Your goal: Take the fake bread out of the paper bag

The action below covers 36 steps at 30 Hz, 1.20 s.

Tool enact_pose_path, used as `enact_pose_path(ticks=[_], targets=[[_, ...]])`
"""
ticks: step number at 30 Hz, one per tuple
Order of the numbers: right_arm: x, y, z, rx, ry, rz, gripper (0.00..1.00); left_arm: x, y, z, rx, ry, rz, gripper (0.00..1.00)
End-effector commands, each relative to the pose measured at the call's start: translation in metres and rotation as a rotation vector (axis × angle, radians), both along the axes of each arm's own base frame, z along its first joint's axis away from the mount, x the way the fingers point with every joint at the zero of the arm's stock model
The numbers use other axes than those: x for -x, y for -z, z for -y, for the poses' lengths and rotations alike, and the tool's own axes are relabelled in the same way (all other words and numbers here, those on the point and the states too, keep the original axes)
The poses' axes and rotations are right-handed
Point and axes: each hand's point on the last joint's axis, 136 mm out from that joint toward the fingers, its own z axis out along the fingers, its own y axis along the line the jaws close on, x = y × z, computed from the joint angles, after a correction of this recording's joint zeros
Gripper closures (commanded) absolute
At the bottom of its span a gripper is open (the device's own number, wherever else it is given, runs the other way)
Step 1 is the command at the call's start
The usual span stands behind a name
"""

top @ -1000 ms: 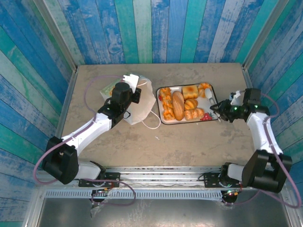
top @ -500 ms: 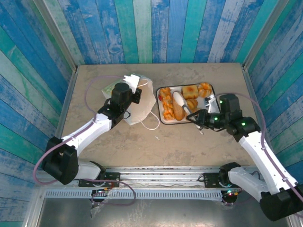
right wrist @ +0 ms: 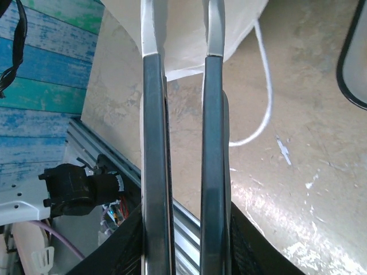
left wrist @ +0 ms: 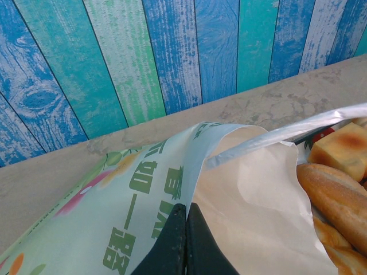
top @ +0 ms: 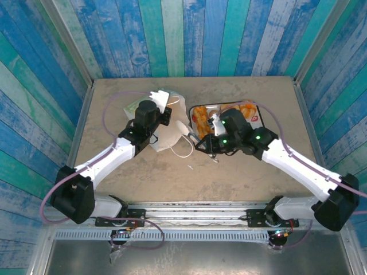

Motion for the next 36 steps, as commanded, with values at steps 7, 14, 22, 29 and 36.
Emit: enact_pose_path(ticks=[7,14,22,29,36], targets=[[-0.035,0.012,-0.042,0.107,-0.011,0.046,0.67,0.011,-0.031,0.001,0.062,0.032,0.065,1.00],[-0.066,0.040,-0.062,0.237,0.015,0.049,0.67,0.012,-0.033,0.006,0.082,0.056,0.060,1.00],[-0.094,0.070,-0.072,0.312,0.067,0.049,0.63,0.012,-0.034,0.007,0.082,0.062,0.055,1.00],[-0.113,0.083,-0.078,0.315,0.102,0.047,0.62,0.013,-0.036,0.009,0.090,0.071,0.057,1.00],[-0.130,0.087,-0.083,0.241,0.125,0.037,0.60,0.014,-0.037,0.010,0.087,0.081,0.057,1.00]])
